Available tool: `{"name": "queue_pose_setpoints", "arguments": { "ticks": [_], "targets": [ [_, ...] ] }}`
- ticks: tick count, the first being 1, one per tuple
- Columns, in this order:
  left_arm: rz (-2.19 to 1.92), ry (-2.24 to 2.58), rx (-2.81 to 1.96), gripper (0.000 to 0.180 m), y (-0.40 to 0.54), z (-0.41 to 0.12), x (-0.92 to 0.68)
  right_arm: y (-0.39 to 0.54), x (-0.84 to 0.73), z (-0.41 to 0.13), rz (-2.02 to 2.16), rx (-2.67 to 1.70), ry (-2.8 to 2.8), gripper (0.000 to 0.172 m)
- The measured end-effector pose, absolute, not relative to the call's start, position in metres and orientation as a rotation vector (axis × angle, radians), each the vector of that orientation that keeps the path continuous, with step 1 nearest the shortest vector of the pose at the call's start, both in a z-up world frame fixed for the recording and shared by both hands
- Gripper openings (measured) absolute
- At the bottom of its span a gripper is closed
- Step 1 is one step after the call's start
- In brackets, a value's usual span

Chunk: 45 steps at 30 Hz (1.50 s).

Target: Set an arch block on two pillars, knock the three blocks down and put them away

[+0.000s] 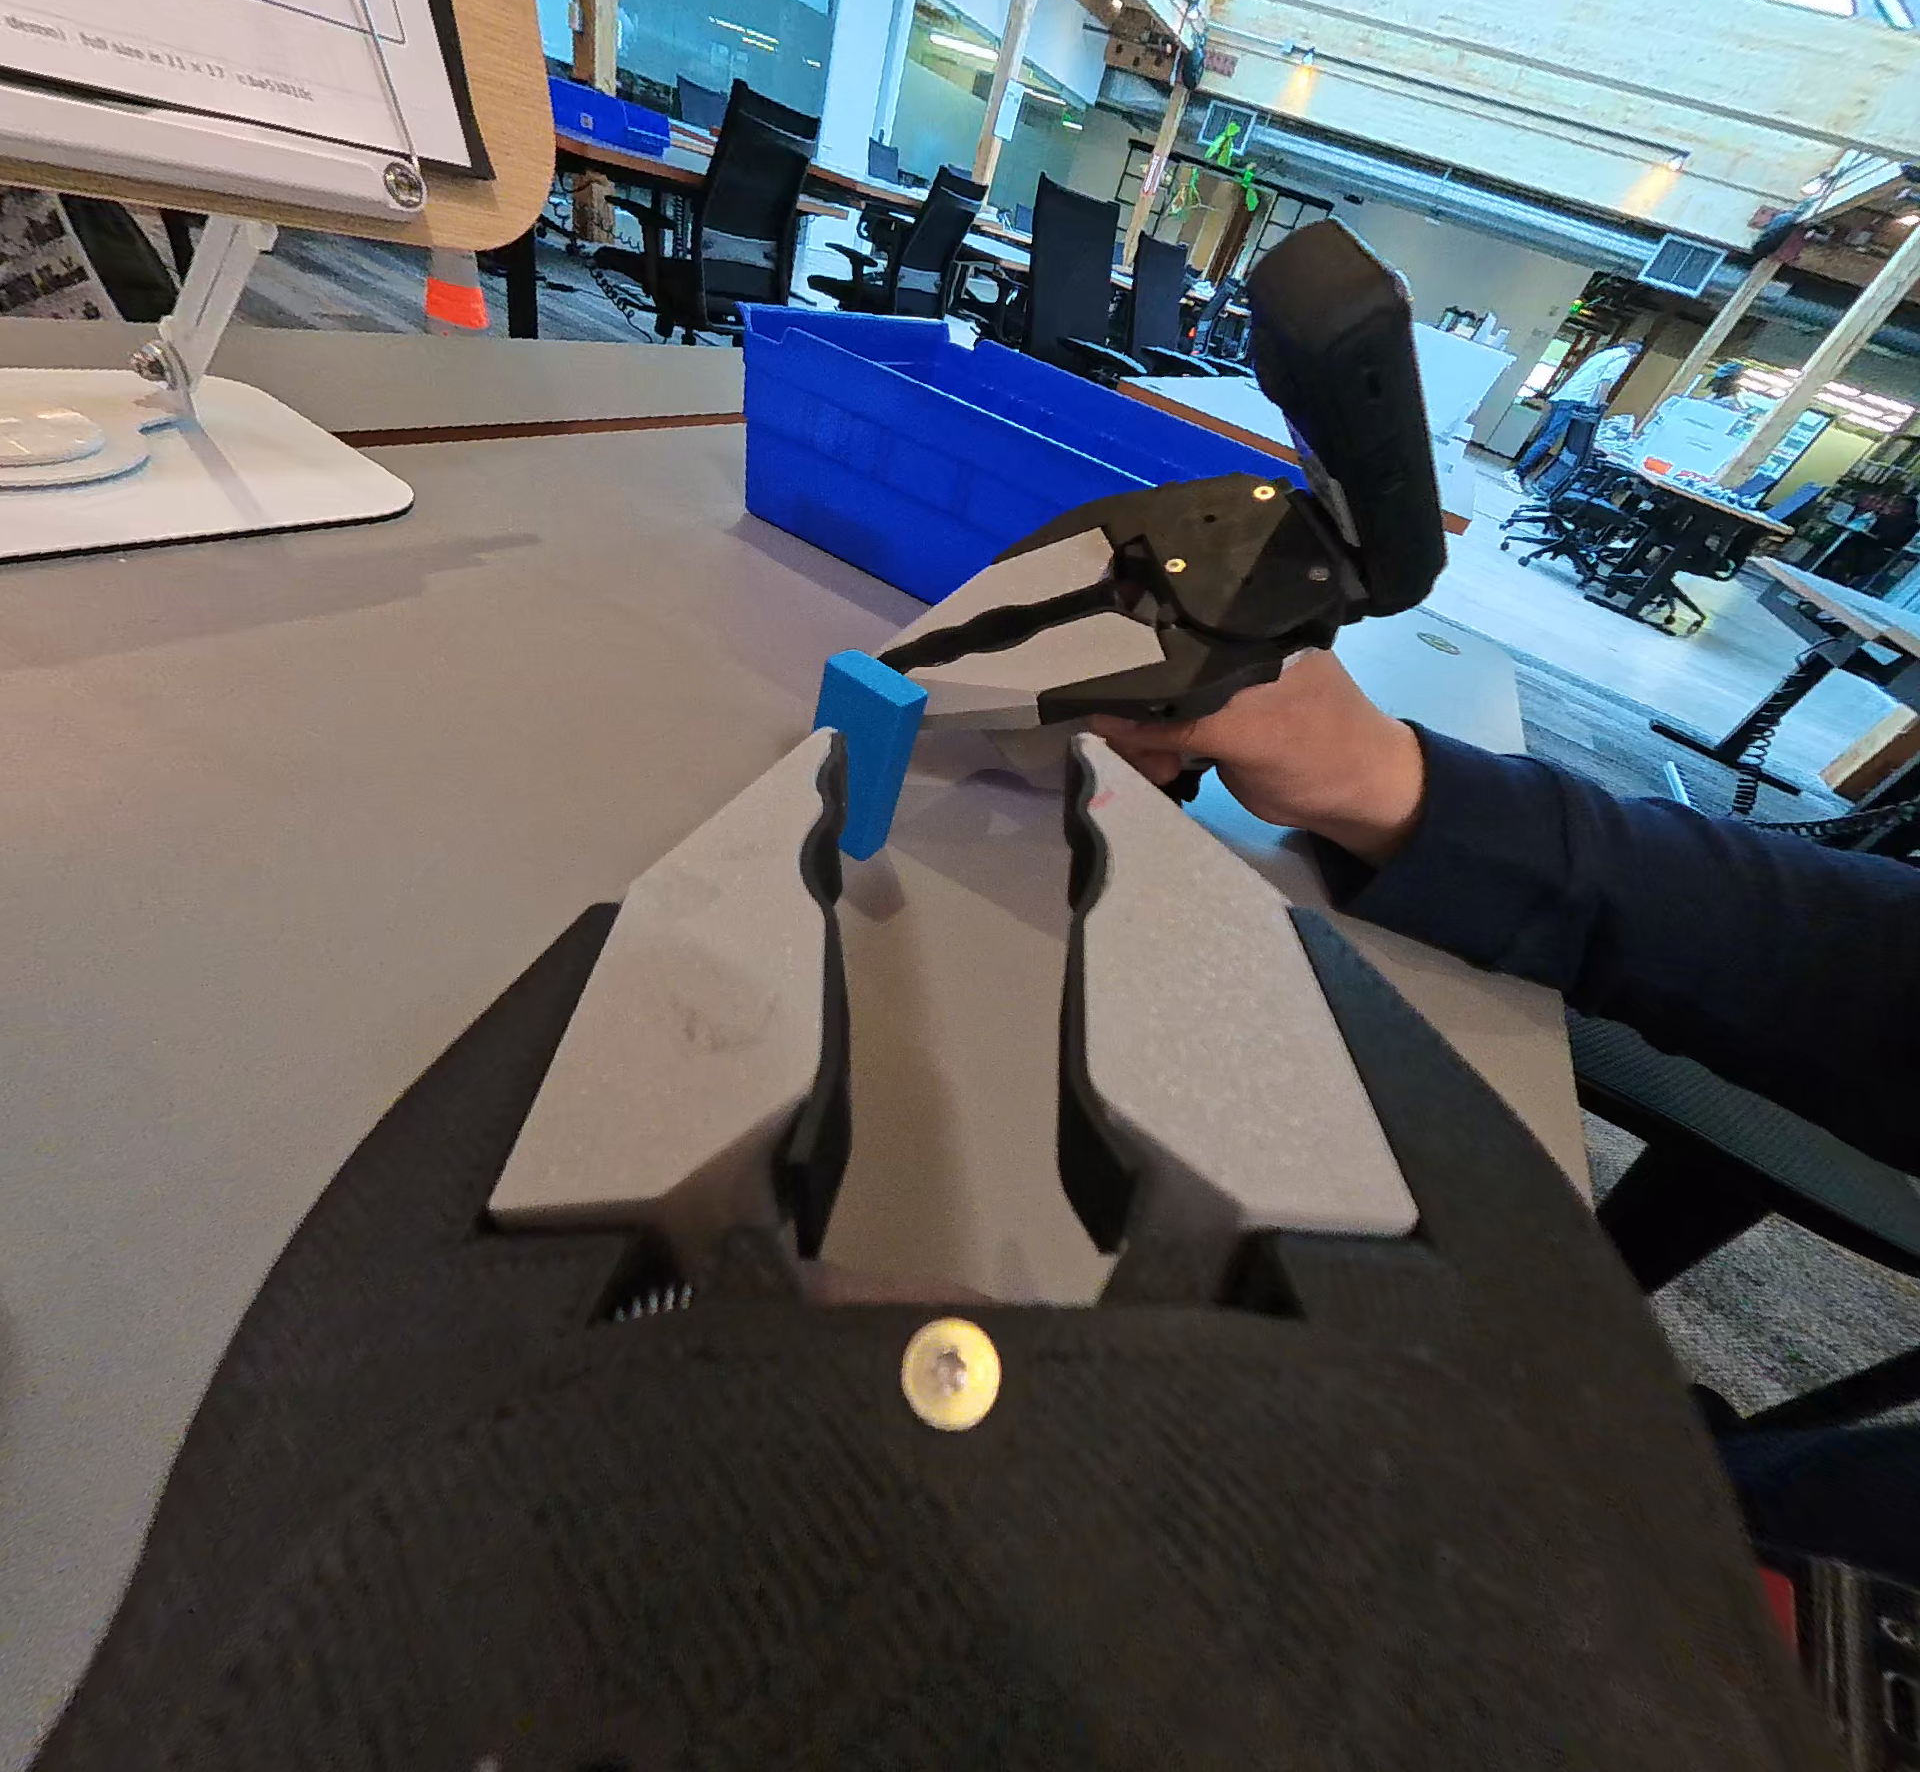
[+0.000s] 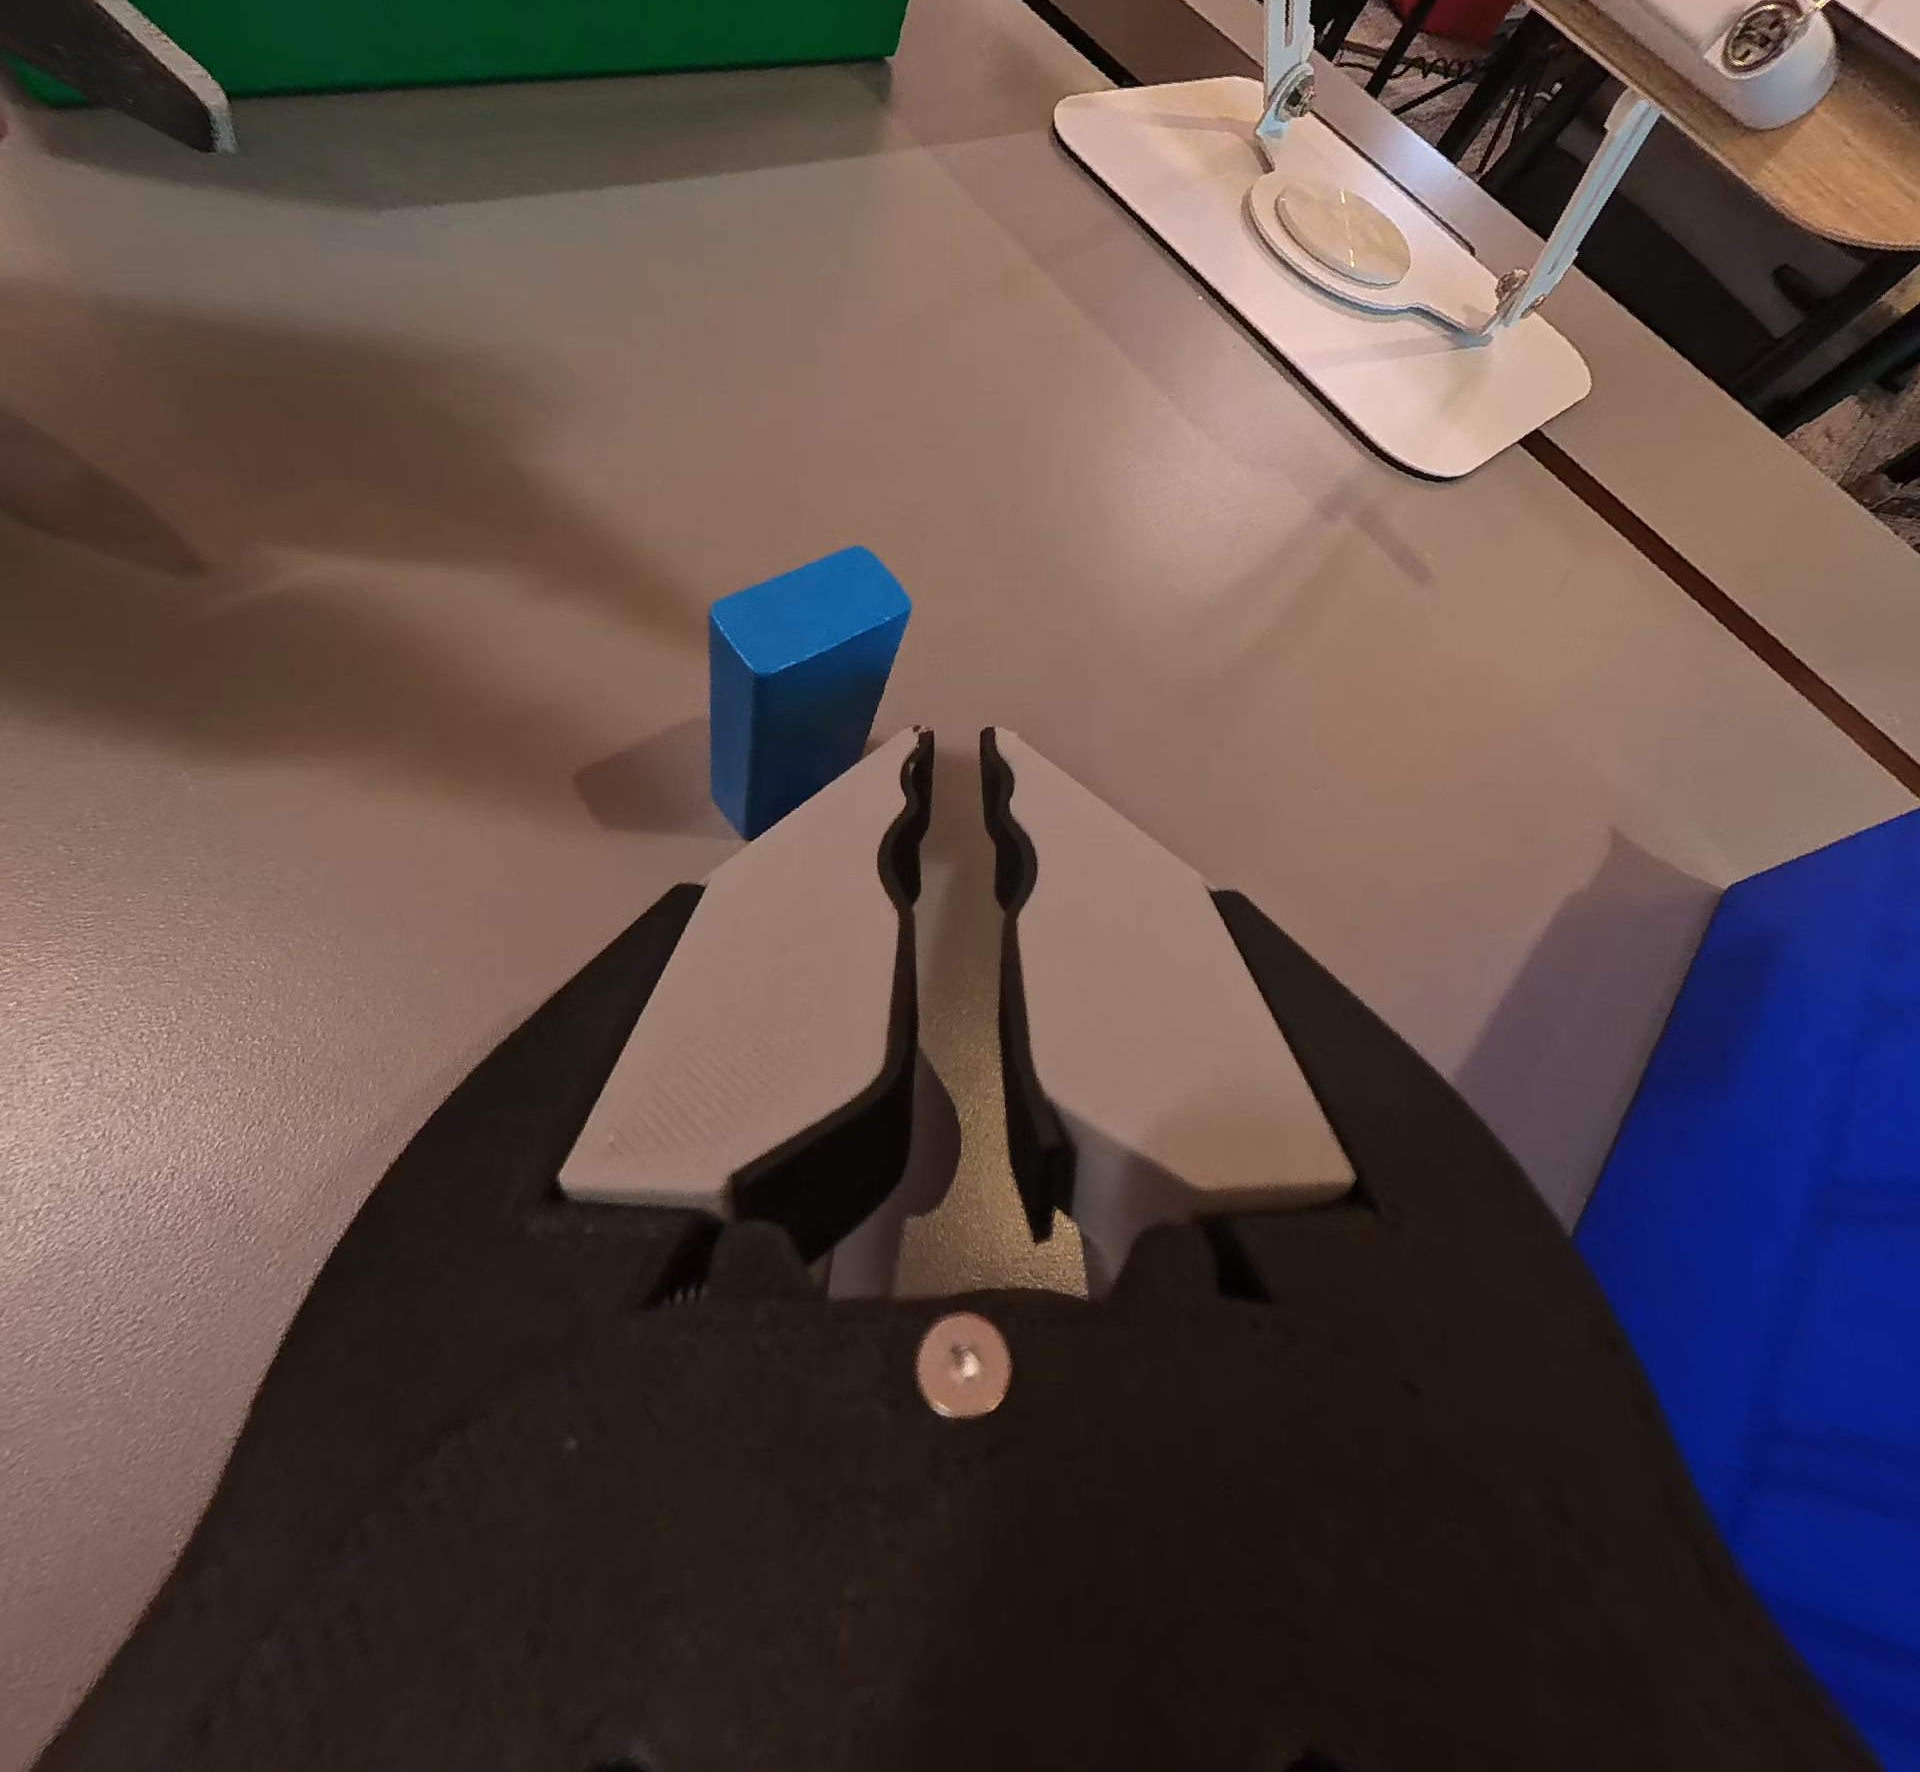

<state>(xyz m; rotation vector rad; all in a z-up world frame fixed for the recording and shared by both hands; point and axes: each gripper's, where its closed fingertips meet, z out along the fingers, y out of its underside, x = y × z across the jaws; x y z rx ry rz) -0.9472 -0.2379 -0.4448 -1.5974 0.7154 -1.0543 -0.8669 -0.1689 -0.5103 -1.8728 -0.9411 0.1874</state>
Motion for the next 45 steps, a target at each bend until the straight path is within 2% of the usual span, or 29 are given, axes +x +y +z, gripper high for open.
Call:
{"name": "queue_pose_setpoints", "arguments": {
  "ticks": [10, 15, 17, 20, 22, 24, 28, 33, 37, 41, 44, 45],
  "targets": [
    [-1.023, 0.691, -1.507, 0.042, -0.240, -0.428, -0.953, -0.169, -0.867, -0.512, 0.170, -1.869, -0.956, 0.007],
    [-0.667, 0.262, -1.220, 0.022, -0.215, -0.337, -1.056, -0.170, -0.866, -0.513, 0.160, -1.870, -0.964, 0.007],
    [-0.526, 0.141, -1.259, 0.022, -0.199, -0.312, -1.101, -0.170, -0.866, -0.514, 0.157, -1.877, -0.971, 0.007],
    [-0.284, 0.049, -1.461, 0.033, -0.156, -0.303, -1.160, -0.172, -0.868, -0.516, 0.142, -1.868, -0.998, 0.007],
    [-0.218, 0.045, -1.624, 0.043, -0.122, -0.317, -1.183, -0.173, -0.870, -0.517, 0.123, -1.860, -1.022, 0.007],
    [-0.242, 0.052, -1.839, 0.054, -0.088, -0.352, -1.190, -0.174, -0.871, -0.519, 0.102, -1.858, -1.041, 0.007],
    [-0.156, 0.072, -2.238, 0.055, -0.047, -0.443, -1.204, -0.175, -0.872, -0.519, 0.092, -1.848, -1.052, 0.008],
    [-0.144, -0.017, -2.445, 0.057, -0.020, -0.505, -1.205, -0.177, -0.871, -0.518, 0.109, -1.851, -1.042, 0.008],
    [-0.079, -0.047, -2.567, 0.058, -0.016, -0.533, -1.210, -0.178, -0.873, -0.518, 0.122, -1.851, -1.056, 0.008],
    [-0.128, -0.087, -2.593, 0.059, -0.017, -0.537, -1.210, -0.181, -0.877, -0.520, 0.122, -1.846, -1.083, 0.008],
    [-0.187, -0.102, -2.597, 0.037, -0.023, -0.537, -1.209, -0.183, -0.881, -0.521, 0.117, -1.839, -1.101, 0.008],
    [-0.197, -0.117, -2.591, 0.036, -0.025, -0.537, -1.211, -0.184, -0.881, -0.521, 0.114, -1.835, -1.106, 0.008]
  ]
}}
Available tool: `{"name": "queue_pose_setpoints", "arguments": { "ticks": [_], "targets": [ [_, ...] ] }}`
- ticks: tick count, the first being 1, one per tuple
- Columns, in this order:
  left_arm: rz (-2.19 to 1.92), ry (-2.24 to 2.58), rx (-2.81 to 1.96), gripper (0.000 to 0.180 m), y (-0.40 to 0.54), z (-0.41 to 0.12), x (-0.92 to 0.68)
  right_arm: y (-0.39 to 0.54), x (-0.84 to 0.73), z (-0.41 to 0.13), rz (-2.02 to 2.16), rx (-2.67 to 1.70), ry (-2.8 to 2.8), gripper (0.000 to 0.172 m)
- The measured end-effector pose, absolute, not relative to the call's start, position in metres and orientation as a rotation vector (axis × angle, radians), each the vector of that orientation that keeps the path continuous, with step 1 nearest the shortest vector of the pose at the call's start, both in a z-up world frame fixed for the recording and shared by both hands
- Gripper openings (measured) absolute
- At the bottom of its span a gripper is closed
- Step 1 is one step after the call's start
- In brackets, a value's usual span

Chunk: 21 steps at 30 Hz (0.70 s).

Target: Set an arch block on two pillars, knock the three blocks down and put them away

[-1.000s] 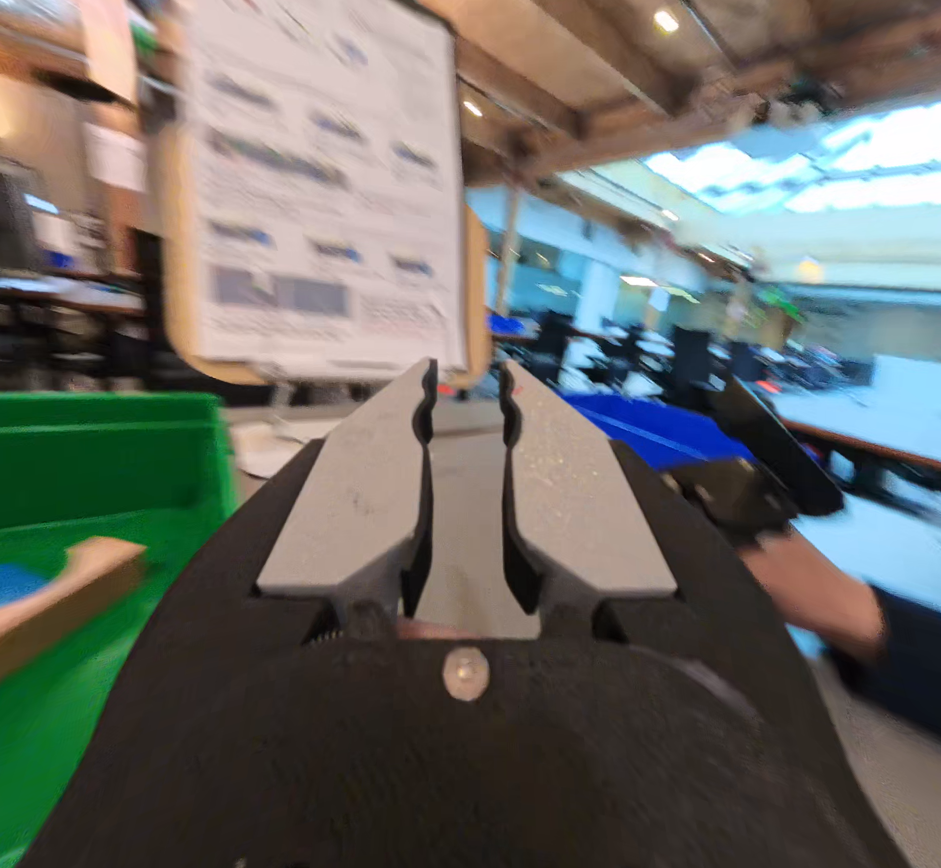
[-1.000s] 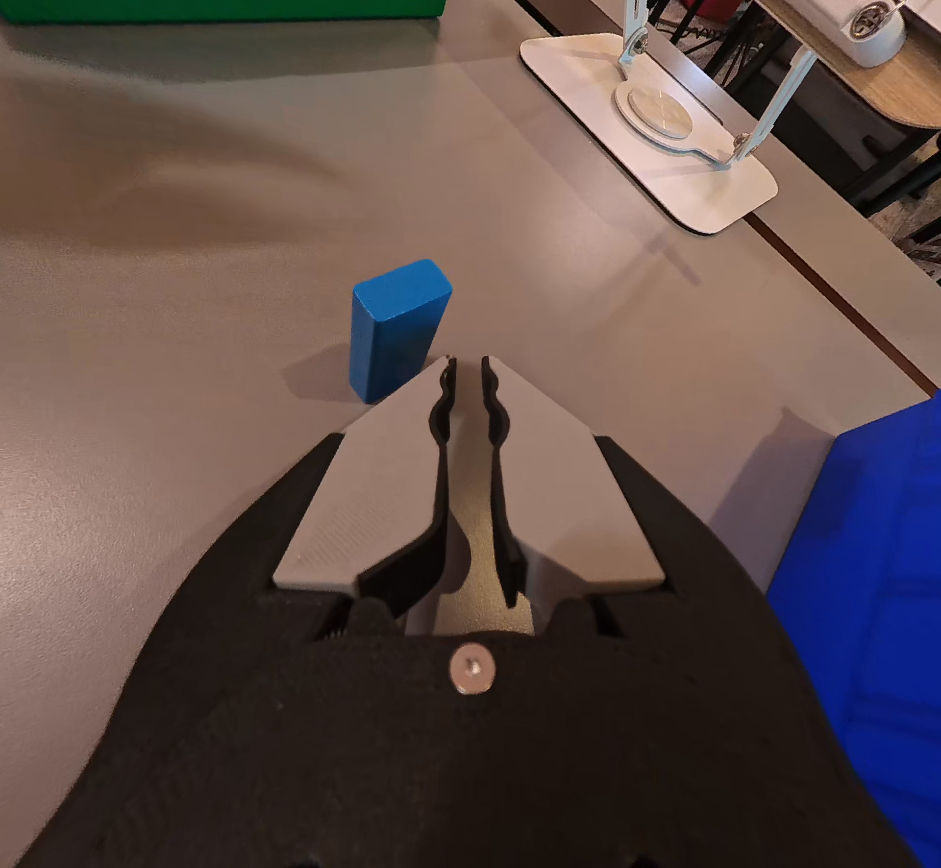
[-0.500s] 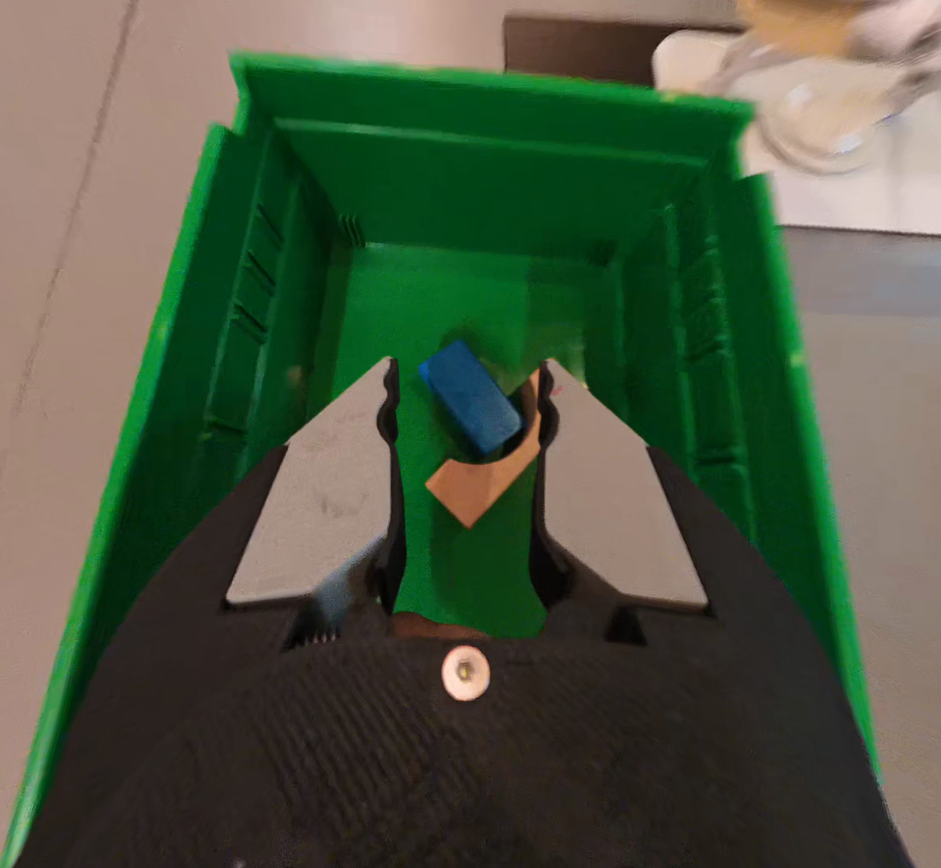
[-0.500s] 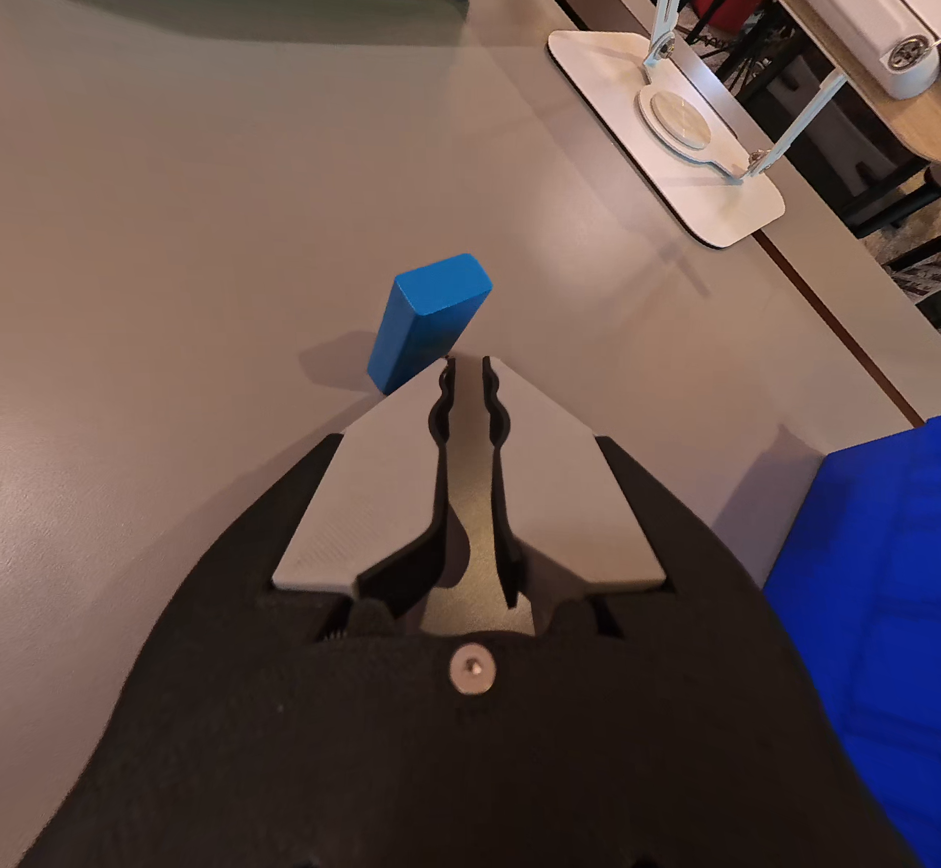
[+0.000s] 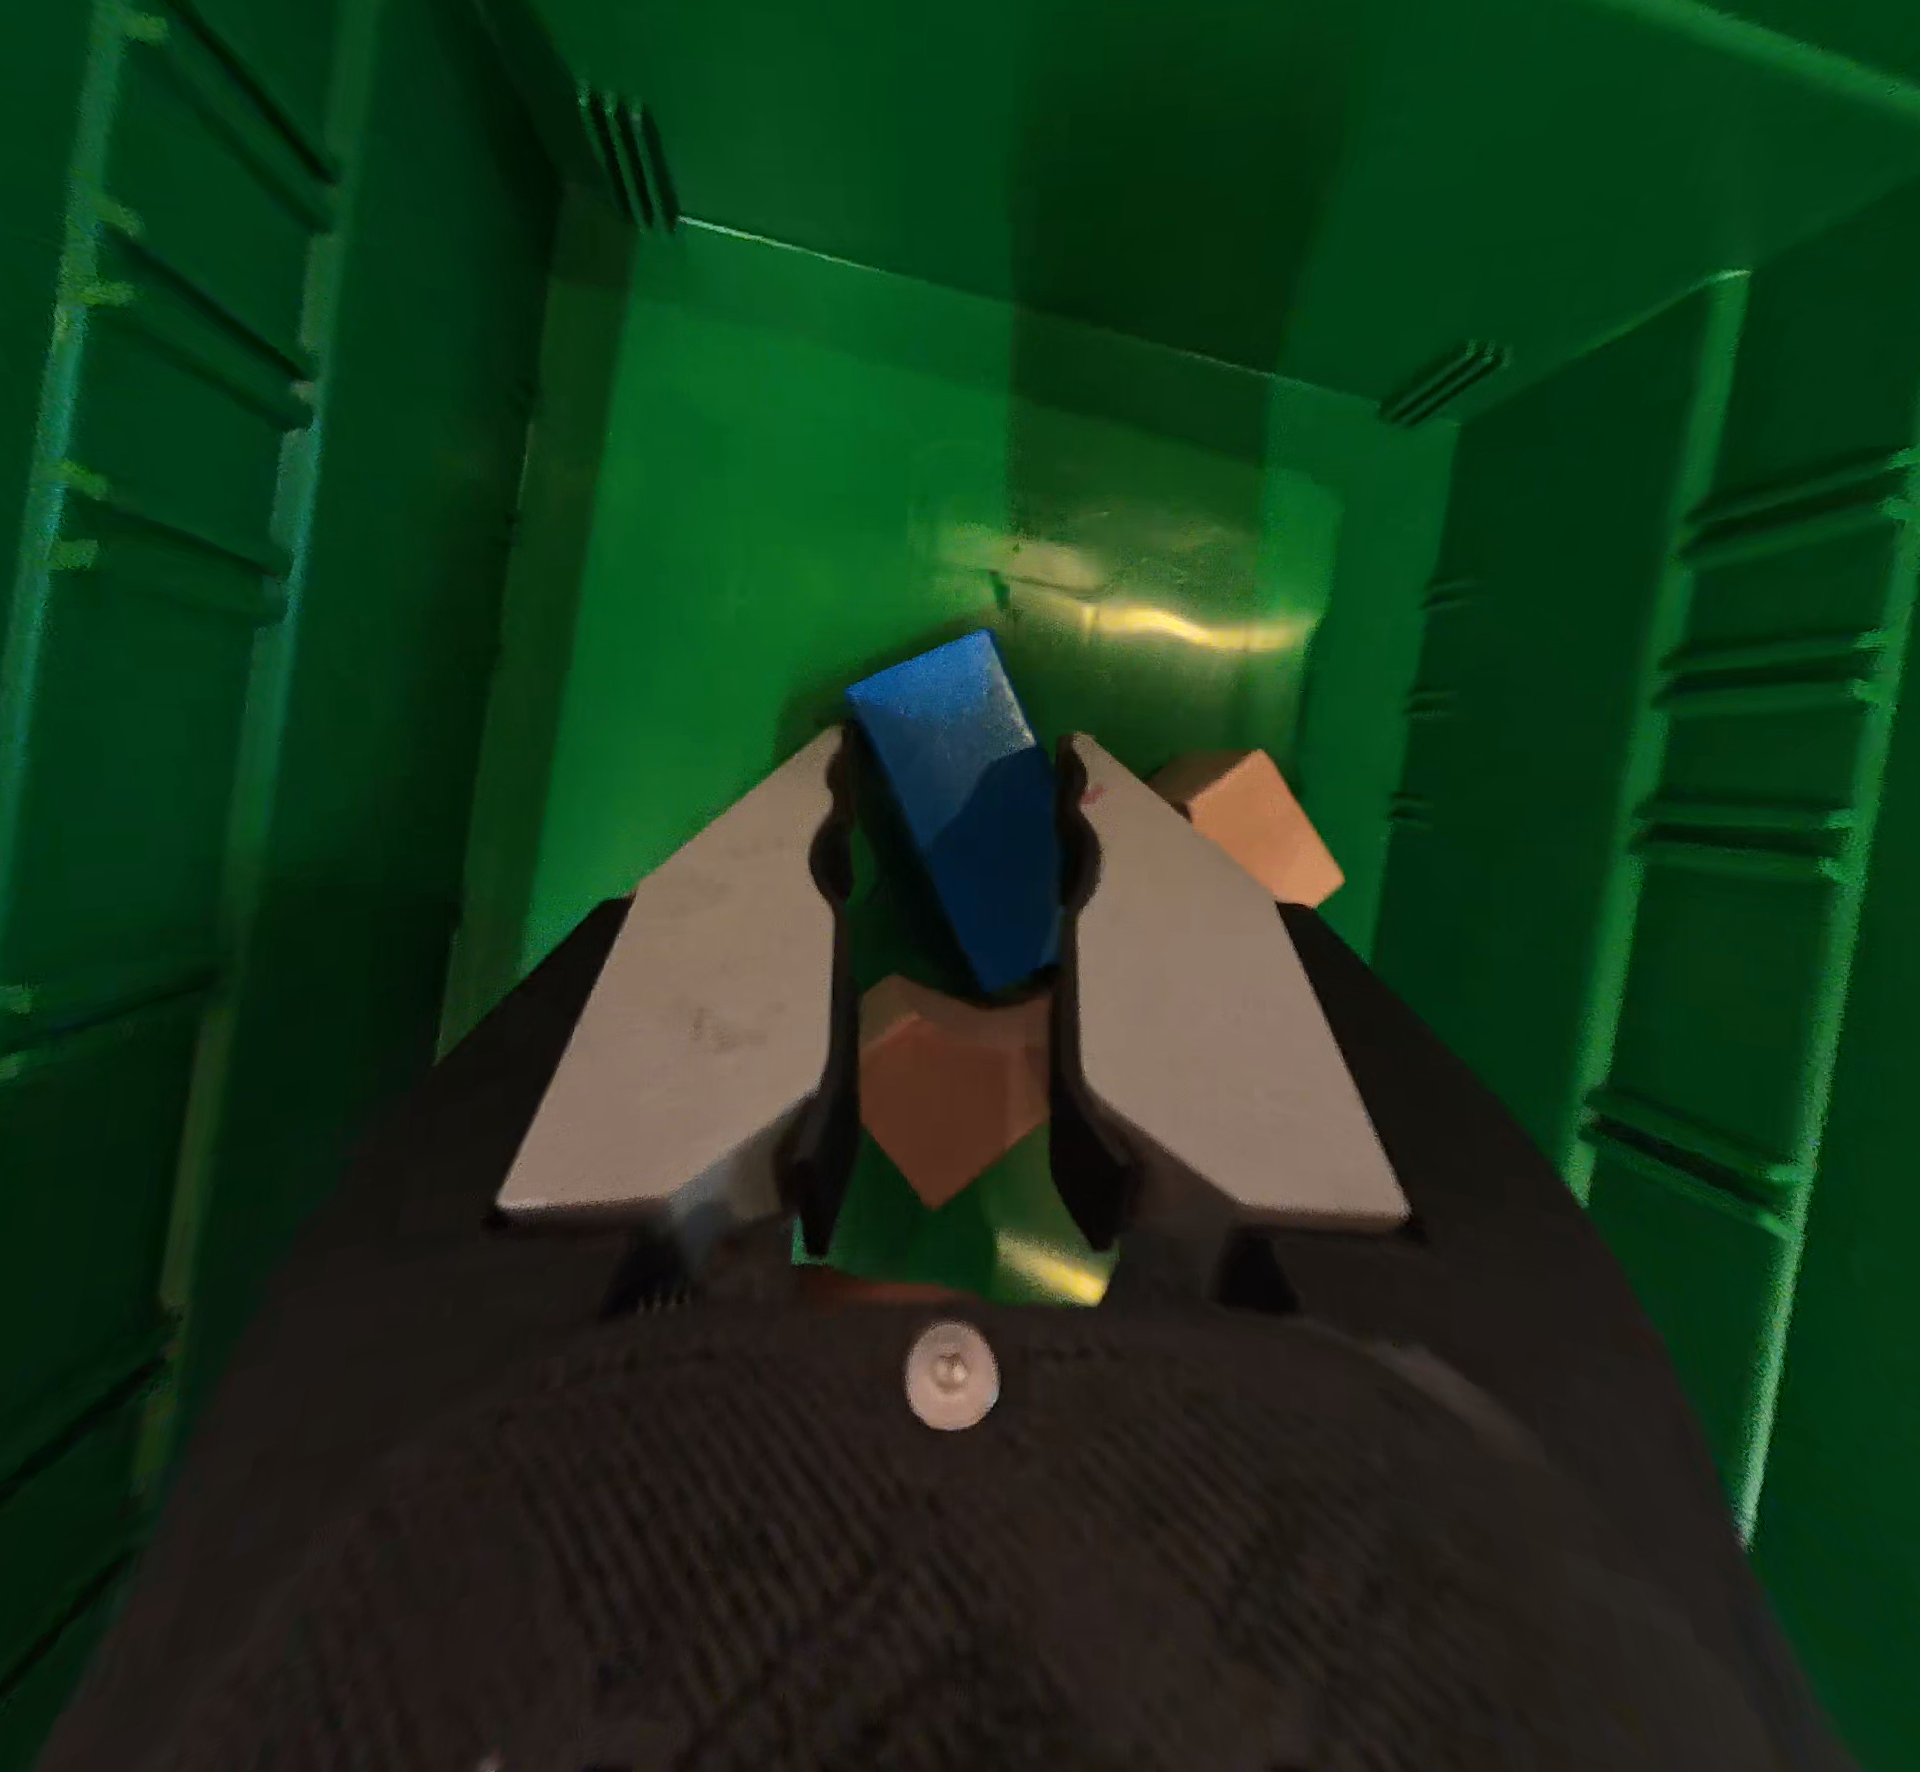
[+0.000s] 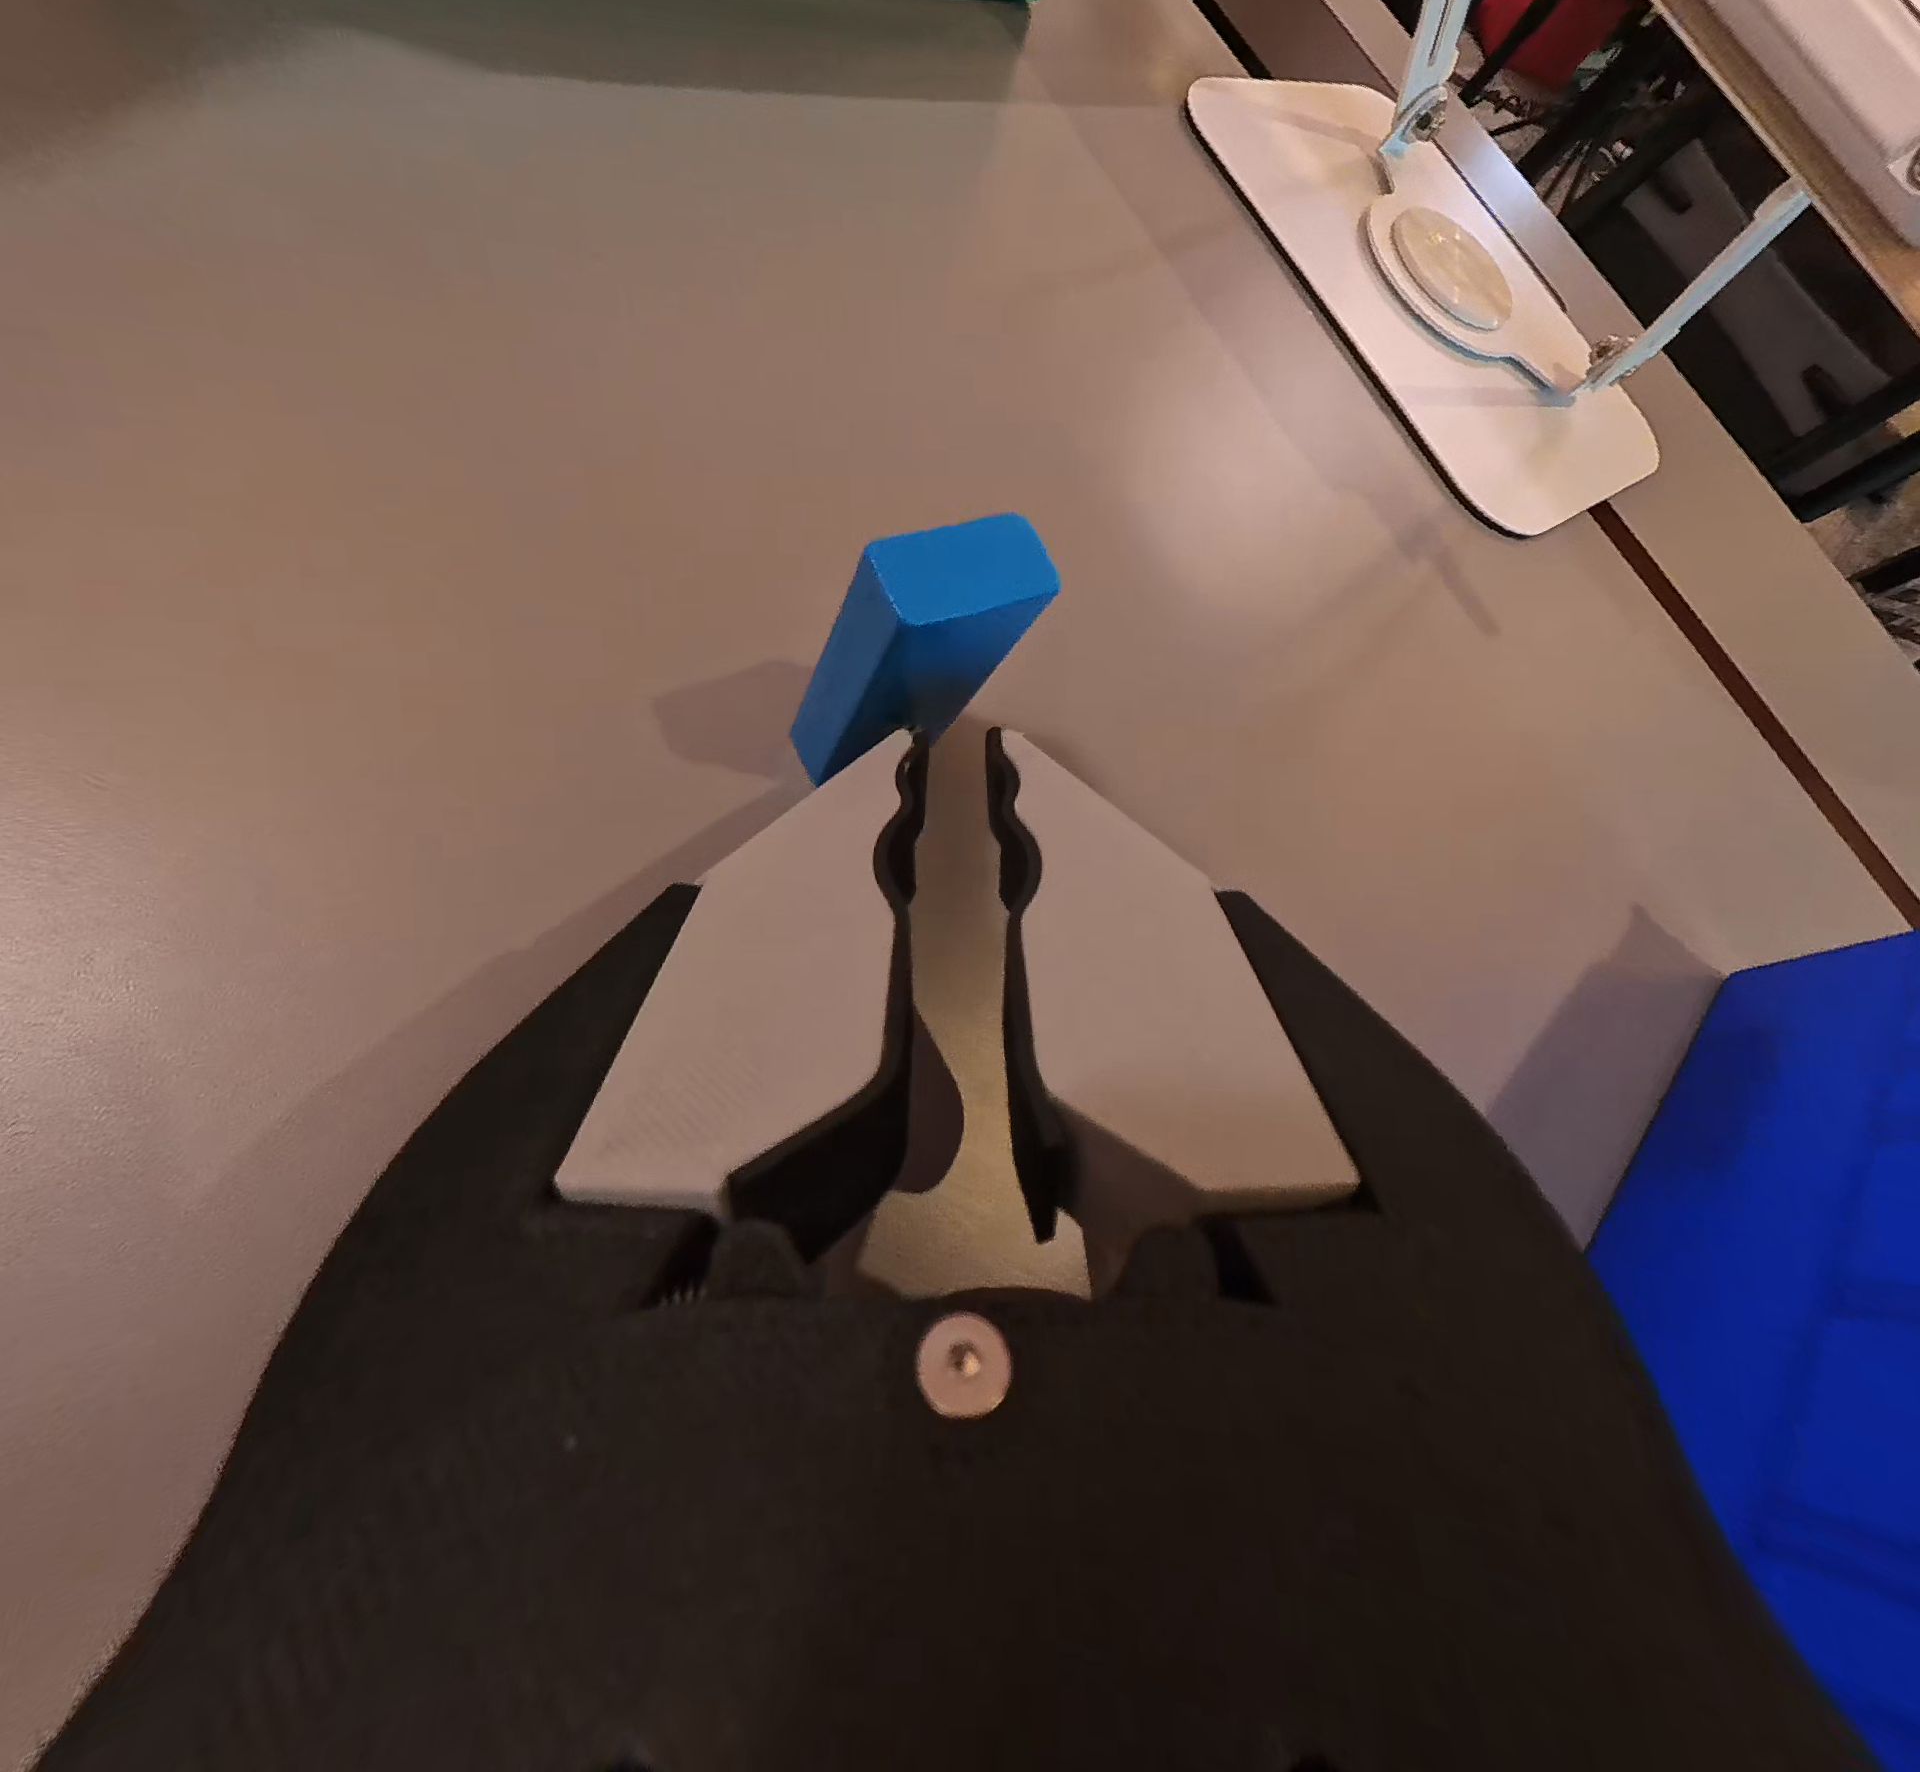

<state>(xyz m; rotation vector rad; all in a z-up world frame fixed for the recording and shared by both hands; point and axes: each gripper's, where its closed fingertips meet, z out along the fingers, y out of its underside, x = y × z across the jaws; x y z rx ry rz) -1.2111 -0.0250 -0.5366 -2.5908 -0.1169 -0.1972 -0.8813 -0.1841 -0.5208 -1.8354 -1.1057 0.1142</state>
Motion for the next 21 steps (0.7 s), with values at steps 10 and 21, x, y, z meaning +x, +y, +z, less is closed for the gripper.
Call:
{"name": "queue_pose_setpoints", "arguments": {
  "ticks": [10, 21],
  "targets": [
    [-0.036, -0.003, -2.417, 0.033, -0.023, -0.506, -1.226, -0.184, -0.877, -0.515, 0.111, -1.826, -1.069, 0.008],
    [-0.393, 0.280, -1.887, 0.033, -0.047, -0.392, -1.175, -0.178, -0.863, -0.512, 0.117, -1.868, -0.990, 0.008]
  ]
}}
